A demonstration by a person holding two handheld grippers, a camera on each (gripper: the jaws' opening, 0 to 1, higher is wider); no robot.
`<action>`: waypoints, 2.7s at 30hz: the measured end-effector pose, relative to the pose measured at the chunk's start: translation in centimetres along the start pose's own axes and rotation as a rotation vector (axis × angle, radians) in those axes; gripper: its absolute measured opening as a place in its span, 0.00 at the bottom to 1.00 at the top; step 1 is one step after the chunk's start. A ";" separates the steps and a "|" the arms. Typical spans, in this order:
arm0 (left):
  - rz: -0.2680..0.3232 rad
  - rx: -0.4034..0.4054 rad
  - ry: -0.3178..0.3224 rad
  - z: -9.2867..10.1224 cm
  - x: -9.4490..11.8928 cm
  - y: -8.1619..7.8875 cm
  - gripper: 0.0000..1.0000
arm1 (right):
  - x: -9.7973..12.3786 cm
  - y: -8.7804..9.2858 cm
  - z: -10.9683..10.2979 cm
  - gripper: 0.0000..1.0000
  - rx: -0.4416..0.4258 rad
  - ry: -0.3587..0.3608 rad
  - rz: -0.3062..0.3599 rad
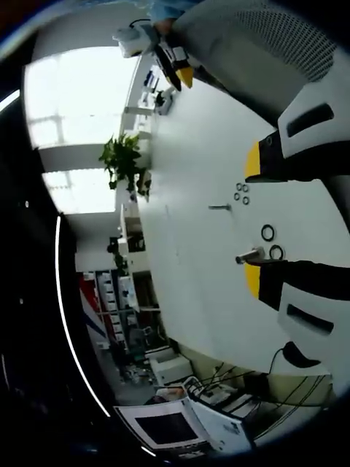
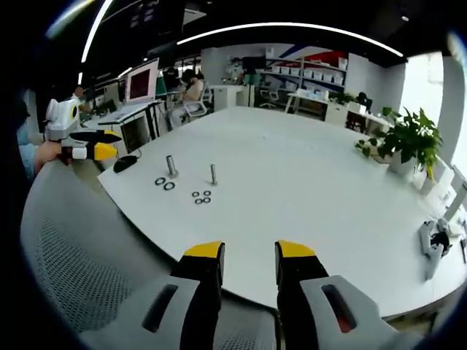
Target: Place the washer onto the threaded stud by aligning its center hole with the stud, sliding it down to the base, and recovering from edge contact or off-axis alignment until the washer reaches the visible bottom stop.
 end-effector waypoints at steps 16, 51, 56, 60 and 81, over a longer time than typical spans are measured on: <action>0.018 0.031 0.020 0.2 0.3 0.0 0.39 | 0.0 0.0 0.4 0.27 -0.023 0.025 0.026; -0.058 0.018 0.064 0.5 -0.3 0.5 0.37 | 0.2 -0.6 0.3 0.23 -0.061 0.029 0.071; -0.062 0.021 0.062 0.5 -0.2 0.5 0.37 | 0.1 -0.5 0.3 0.23 -0.059 0.028 0.066; -0.061 0.024 0.059 0.5 -0.2 0.5 0.38 | 0.1 -0.5 0.3 0.23 -0.057 0.025 0.061; -0.070 0.026 0.051 0.5 -0.3 0.6 0.38 | 0.1 -0.5 0.2 0.23 -0.054 0.016 0.063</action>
Point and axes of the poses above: the point that each gripper's makers call its tool centre point, and the gripper's own axes: x roughly backward along the fingers, z roughly to its right, y roughly out of its underside, the point moved 8 cm from there along x, roughly backward along the fingers, and after that the axes turned 4 degrees about z, right-handed, at the moved point
